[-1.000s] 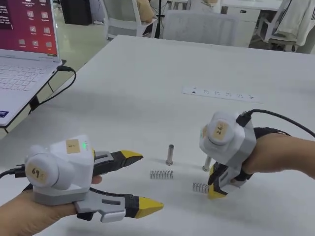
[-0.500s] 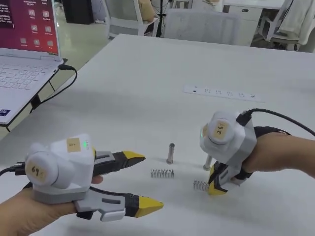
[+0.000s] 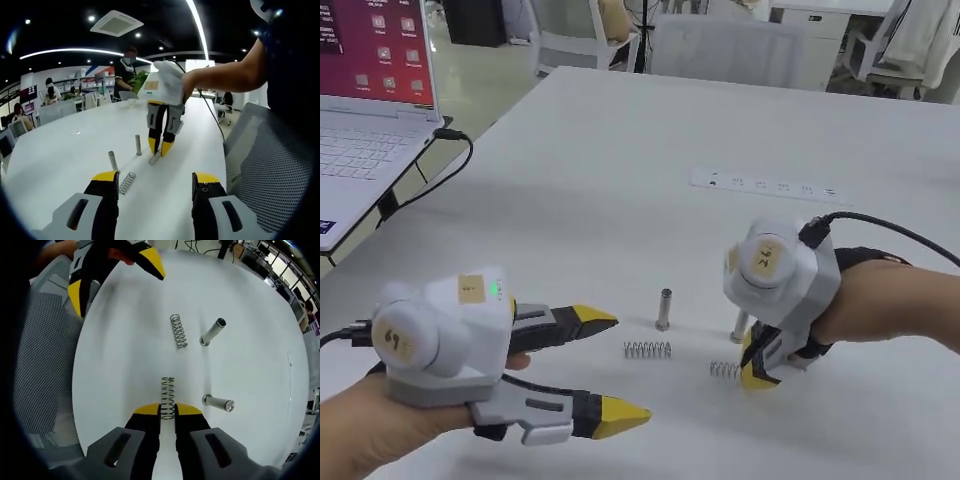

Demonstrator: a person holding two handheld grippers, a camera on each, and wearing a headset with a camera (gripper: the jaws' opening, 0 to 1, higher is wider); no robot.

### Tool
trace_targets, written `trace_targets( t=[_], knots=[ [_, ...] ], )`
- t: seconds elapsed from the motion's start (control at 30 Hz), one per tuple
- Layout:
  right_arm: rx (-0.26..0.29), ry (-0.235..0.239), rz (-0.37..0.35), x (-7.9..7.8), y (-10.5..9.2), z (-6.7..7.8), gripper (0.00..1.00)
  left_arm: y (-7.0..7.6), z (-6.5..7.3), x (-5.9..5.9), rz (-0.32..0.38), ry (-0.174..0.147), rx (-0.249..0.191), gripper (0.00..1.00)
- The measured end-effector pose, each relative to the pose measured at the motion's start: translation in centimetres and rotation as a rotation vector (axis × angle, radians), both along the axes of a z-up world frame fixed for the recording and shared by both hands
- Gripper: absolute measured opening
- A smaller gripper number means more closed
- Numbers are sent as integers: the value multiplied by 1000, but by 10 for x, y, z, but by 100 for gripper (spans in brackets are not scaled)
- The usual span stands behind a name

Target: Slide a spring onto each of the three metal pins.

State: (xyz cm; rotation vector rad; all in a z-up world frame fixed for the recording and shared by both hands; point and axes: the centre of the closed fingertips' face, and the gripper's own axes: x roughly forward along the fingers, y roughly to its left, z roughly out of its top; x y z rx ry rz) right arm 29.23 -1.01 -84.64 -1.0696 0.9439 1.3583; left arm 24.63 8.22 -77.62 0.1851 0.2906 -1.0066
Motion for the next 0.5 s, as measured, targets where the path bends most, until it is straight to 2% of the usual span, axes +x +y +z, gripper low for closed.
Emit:
trace_targets(
  t=[0.17, 0.37, 0.5],
  knots=[
    [12, -2, 20, -5, 8, 15, 8, -2, 4, 2, -9, -7, -1, 53],
    [54, -1, 39, -13, 23, 34, 8, -3, 6, 3, -20, -14, 1, 52],
    [61, -11, 55, -15, 28, 41, 8, -4, 7, 3, -24, -17, 3, 51]
  ],
)
